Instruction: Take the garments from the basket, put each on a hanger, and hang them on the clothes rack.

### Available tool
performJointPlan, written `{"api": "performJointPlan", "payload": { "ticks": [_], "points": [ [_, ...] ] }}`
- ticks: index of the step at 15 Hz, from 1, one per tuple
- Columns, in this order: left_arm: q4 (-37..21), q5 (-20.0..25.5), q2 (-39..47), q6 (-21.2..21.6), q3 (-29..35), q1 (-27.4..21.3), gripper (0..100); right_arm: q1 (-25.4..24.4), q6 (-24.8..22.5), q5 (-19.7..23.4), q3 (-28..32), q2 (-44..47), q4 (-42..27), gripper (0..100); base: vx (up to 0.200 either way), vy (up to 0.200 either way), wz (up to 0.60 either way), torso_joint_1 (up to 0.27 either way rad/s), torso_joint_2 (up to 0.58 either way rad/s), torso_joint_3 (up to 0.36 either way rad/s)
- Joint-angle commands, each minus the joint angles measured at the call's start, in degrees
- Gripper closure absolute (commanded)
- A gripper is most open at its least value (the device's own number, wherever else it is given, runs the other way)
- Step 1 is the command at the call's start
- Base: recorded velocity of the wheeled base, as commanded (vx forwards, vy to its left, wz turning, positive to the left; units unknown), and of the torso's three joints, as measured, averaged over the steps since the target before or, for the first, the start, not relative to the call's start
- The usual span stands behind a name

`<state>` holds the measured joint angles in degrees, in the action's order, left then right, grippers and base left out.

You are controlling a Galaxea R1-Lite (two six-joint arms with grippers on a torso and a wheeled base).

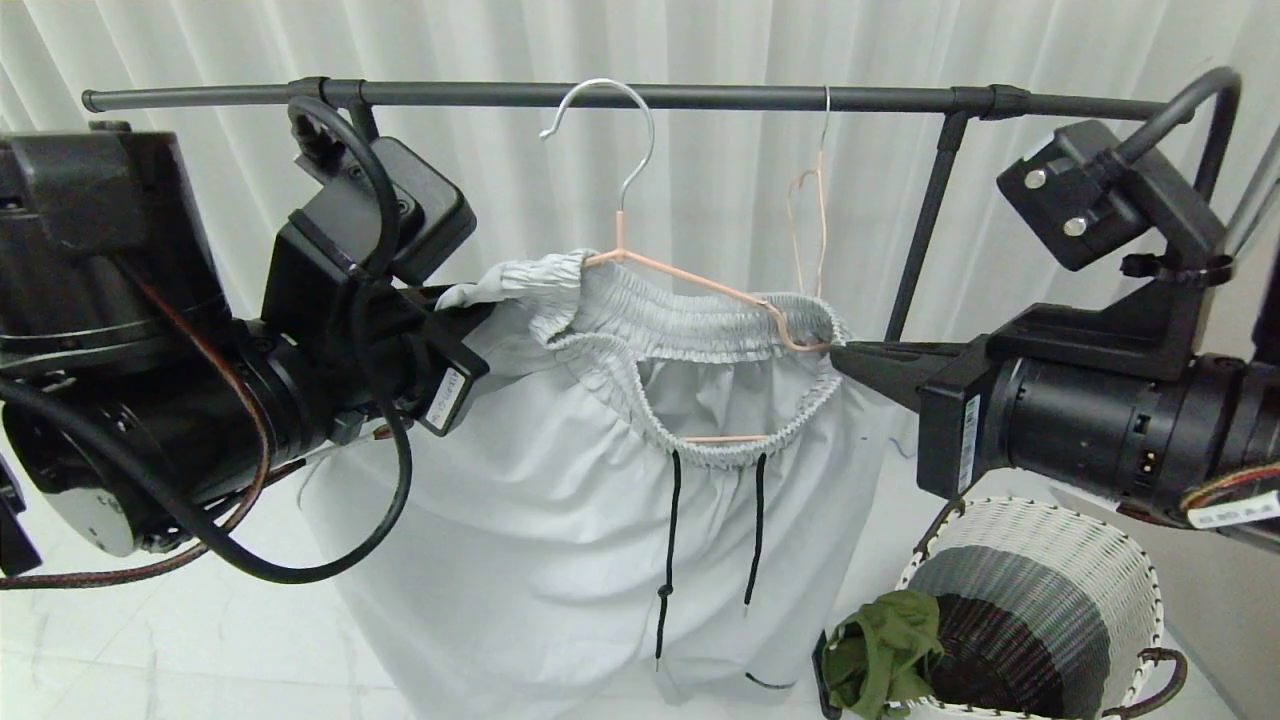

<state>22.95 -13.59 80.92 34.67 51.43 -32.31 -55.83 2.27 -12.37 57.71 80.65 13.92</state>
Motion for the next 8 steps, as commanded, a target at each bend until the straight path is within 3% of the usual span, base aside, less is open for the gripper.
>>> {"api": "performJointPlan", "payload": {
  "ticks": [1, 4, 8],
  "points": [
    [0.07, 0.15, 0.03, -0.04, -0.02, -0.13, 100, -0.59, -0.42, -0.11, -0.32, -0.76, -0.3, 0, 0.0, 0.0, 0.0, 0.0, 0.0, 0.0],
    [0.07, 4.63, -1.56, -0.04, -0.54, -0.04, 100, 2.48, -5.08, 2.35, -0.05, -1.82, -1.7, 0, 0.0, 0.0, 0.0, 0.0, 0.0, 0.0],
    [1.04, 9.46, -1.82, -0.04, -0.72, -0.04, 100, 4.59, -8.07, 15.89, 4.87, -1.9, -6.8, 0, 0.0, 0.0, 0.0, 0.0, 0.0, 0.0]
  ]
}}
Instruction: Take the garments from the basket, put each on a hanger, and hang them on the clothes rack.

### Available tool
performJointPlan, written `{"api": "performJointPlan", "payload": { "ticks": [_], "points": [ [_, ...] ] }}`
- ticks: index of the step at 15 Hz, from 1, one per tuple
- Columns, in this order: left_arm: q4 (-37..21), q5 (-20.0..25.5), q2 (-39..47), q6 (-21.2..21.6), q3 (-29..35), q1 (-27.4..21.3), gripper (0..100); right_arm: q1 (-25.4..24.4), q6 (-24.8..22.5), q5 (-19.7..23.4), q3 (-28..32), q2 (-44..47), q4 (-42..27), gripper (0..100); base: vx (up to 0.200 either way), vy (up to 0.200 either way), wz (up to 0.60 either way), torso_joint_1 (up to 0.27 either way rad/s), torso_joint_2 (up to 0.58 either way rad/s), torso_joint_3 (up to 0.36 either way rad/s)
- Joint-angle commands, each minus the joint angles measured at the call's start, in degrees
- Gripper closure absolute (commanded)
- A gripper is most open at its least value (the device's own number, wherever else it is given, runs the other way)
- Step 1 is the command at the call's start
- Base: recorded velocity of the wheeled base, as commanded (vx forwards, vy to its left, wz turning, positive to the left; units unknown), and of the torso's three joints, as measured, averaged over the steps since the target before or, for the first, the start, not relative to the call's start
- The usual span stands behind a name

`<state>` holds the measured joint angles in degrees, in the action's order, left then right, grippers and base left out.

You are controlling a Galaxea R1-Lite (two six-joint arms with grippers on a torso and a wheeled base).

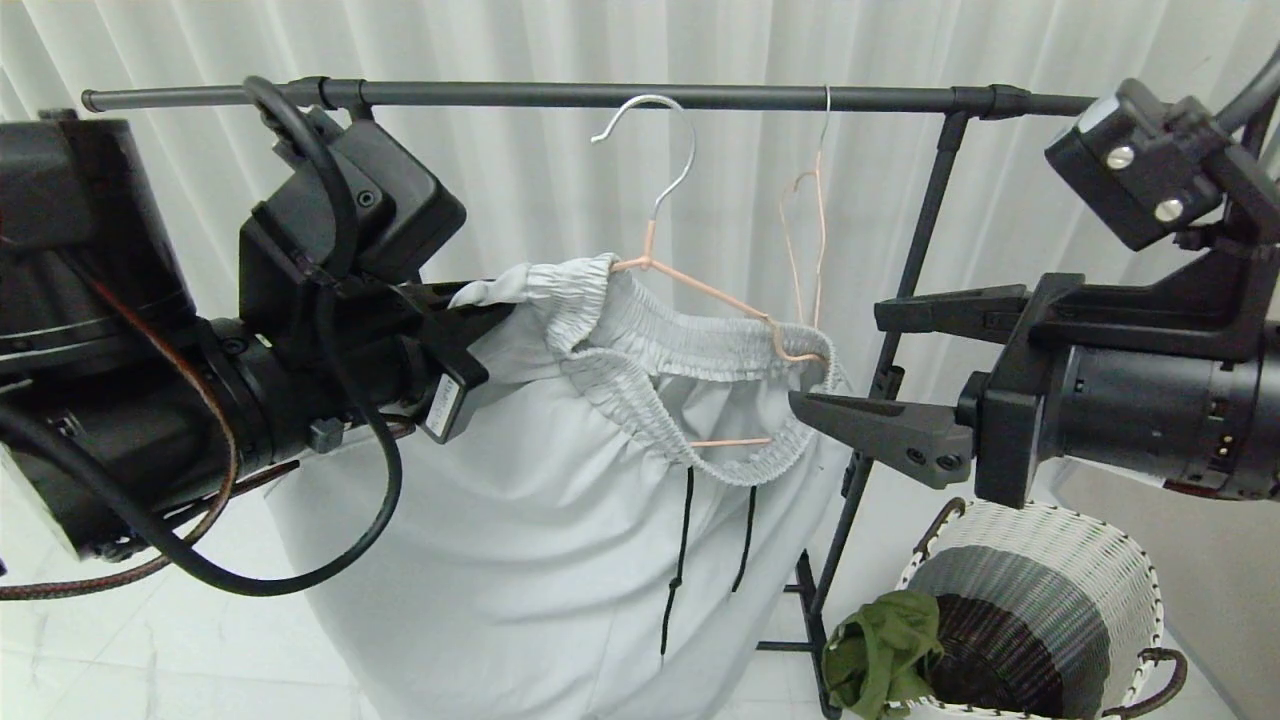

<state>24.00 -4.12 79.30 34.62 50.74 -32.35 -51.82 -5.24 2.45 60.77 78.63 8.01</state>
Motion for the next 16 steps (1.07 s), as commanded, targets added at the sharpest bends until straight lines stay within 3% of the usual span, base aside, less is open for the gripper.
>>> {"api": "performJointPlan", "payload": {
  "ticks": [1, 3, 7, 16],
  "points": [
    [0.61, 1.4, -0.2, 0.01, -0.02, 0.01, 100, 0.85, -1.26, 4.23, 3.57, 0.56, -3.09, 0, 0.0, 0.0, 0.0, 0.0, 0.0, 0.0],
    [1.49, 4.47, -0.29, 0.01, -0.02, 0.01, 100, 0.93, -3.28, 7.83, 8.31, 3.02, -7.13, 0, 0.0, 0.0, 0.0, 0.0, 0.0, 0.0],
    [1.49, 9.04, -0.9, 0.1, 0.15, -0.17, 100, 1.2, -5.22, 9.59, 14.82, 8.29, -9.5, 0, 0.0, 0.0, 0.0, 0.0, 0.0, 0.0],
    [1.49, 9.39, -0.73, 0.1, 0.42, -2.28, 100, 0.14, -5.13, 15.92, 17.19, 9.88, -15.04, 0, 0.0, 0.0, 0.0, 0.0, 0.0, 0.0]
  ]
}}
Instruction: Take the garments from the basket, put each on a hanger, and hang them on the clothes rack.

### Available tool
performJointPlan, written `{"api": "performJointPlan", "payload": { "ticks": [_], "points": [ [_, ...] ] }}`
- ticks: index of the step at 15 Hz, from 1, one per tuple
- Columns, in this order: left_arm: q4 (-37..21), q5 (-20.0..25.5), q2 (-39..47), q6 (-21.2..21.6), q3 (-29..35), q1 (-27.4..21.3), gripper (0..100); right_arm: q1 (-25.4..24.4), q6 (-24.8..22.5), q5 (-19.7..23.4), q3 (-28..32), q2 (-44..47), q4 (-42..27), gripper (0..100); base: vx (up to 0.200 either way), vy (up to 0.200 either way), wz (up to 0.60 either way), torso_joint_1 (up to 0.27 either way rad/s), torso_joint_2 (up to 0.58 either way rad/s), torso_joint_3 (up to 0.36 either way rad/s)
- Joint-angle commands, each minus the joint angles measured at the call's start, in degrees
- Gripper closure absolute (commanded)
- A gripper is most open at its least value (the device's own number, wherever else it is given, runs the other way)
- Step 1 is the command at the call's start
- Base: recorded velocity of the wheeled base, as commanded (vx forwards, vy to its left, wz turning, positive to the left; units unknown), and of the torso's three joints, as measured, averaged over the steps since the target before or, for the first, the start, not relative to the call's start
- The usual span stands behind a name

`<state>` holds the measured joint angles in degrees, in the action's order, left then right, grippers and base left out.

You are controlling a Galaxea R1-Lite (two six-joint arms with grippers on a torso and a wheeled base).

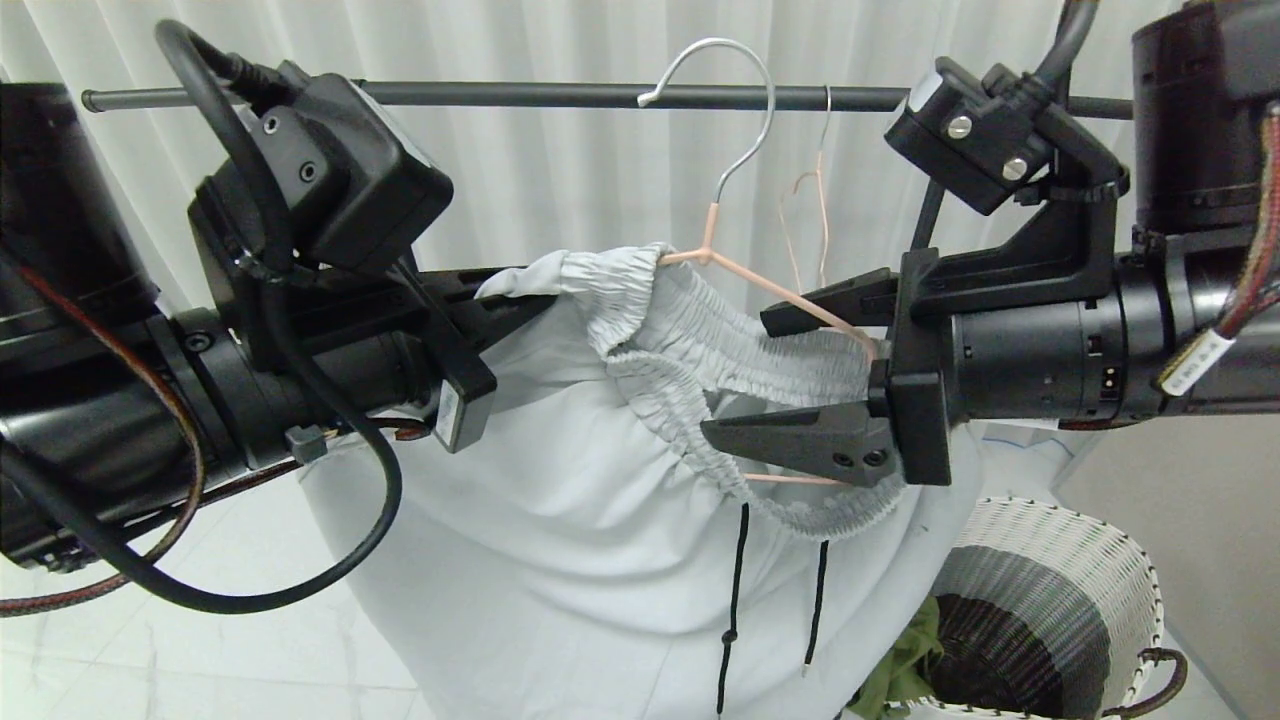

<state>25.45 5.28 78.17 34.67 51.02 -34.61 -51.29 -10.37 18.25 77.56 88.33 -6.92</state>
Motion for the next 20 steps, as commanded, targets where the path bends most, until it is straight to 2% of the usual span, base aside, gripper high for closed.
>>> {"api": "performJointPlan", "payload": {
  "ticks": [1, 5, 8, 9, 20],
  "points": [
    [0.03, -0.01, 0.67, 0.05, 0.13, -0.2, 100, -0.92, 0.18, 0.65, 0.84, 0.35, -0.72, 0, 0.0, 0.0, 0.0, 0.0, 0.0, 0.0],
    [0.03, -0.01, 1.2, -0.04, 0.4, -0.55, 100, -1.71, 1.23, 1.88, 0.75, 0.79, -1.78, 0, 0.0, 0.0, 0.0, 0.0, 0.0, 0.0],
    [0.03, -0.01, 1.11, -0.04, 0.75, -1.69, 100, -2.24, 6.42, 1.7, 0.49, 1.23, -1.69, 0, 0.0, 0.0, 0.0, 0.0, 0.0, 0.0],
    [0.03, -0.01, 1.11, -0.04, 0.75, -1.69, 100, -2.15, 7.56, 1.35, 0.49, 1.32, -1.51, 100, 0.0, 0.0, 0.0, 0.0, 0.0, 0.0],
    [0.03, -0.44, 1.2, 0.13, 0.93, -1.69, 100, -1.45, 7.74, 1.09, 0.58, 1.32, -1.25, 100, 0.0, 0.0, 0.0, 0.0, 0.0, 0.0]
  ]
}}
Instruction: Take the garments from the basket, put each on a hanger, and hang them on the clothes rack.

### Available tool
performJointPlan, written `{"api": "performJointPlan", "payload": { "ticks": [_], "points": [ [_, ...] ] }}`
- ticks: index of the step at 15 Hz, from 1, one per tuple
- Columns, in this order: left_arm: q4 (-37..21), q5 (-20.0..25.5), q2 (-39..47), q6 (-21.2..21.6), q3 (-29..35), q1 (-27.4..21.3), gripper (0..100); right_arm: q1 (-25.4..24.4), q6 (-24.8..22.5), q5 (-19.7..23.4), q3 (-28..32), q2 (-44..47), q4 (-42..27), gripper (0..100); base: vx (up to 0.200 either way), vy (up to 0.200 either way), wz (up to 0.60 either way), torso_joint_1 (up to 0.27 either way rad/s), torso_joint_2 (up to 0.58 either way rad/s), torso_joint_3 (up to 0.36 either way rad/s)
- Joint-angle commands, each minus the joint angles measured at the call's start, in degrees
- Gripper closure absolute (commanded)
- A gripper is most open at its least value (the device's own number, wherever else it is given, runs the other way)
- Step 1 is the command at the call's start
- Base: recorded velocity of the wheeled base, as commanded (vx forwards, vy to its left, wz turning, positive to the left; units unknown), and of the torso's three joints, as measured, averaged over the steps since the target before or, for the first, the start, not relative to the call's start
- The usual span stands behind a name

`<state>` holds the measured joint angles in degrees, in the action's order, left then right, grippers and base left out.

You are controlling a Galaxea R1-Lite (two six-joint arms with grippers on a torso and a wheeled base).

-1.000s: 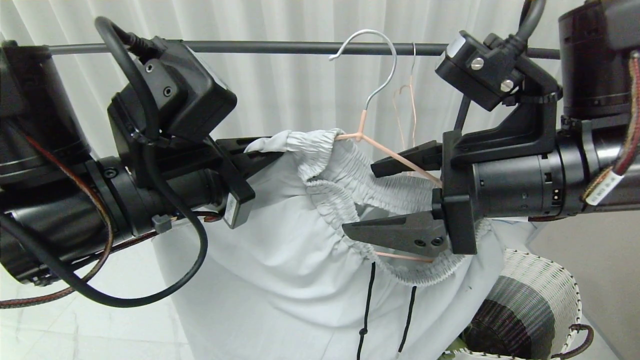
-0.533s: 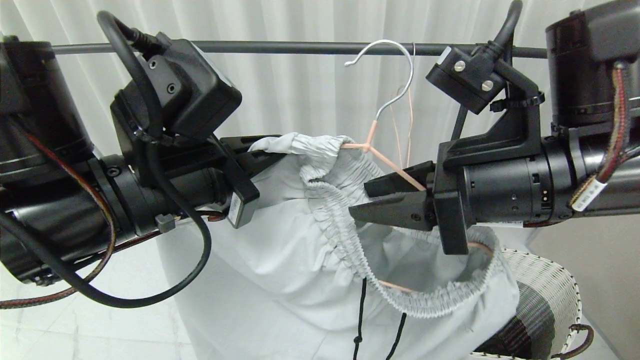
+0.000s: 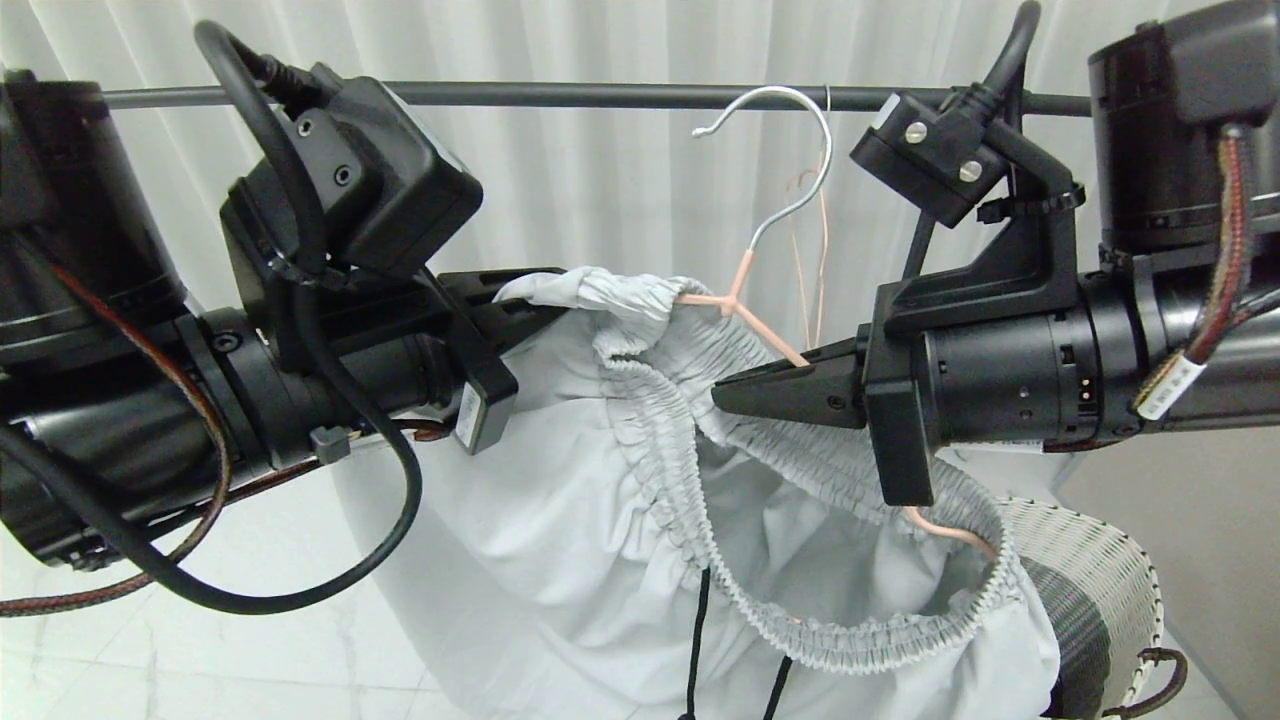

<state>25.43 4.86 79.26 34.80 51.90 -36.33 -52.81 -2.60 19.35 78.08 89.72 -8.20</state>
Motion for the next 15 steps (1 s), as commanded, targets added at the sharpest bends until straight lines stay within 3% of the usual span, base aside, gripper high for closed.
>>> {"api": "performJointPlan", "payload": {
  "ticks": [1, 5, 12, 15],
  "points": [
    [0.06, -0.03, 0.1, -0.09, -0.13, 0.03, 0, 0.25, -0.04, -0.01, -0.03, -0.16, 0.03, 100, 0.0, 0.0, 0.0, 0.0, 0.0, 0.0],
    [0.06, -0.03, -0.43, -0.09, -1.01, 1.52, 0, 0.87, 0.14, -0.01, 0.58, -1.3, 0.47, 100, 0.0, 0.0, 0.0, 0.0, 0.0, 0.0],
    [0.06, 0.32, -5.96, -0.35, -7.16, 5.48, 0, 7.46, -0.13, 0.08, 0.76, -3.68, 1.61, 100, 0.0, 0.0, 0.0, 0.0, 0.0, 0.0],
    [0.06, 0.32, -6.4, -3.6, -12.78, 9.35, 0, 8.34, -1.18, 0.08, 2.16, -4.38, 2.32, 100, 0.0, 0.0, 0.0, 0.0, 0.0, 0.0]
  ]
}}
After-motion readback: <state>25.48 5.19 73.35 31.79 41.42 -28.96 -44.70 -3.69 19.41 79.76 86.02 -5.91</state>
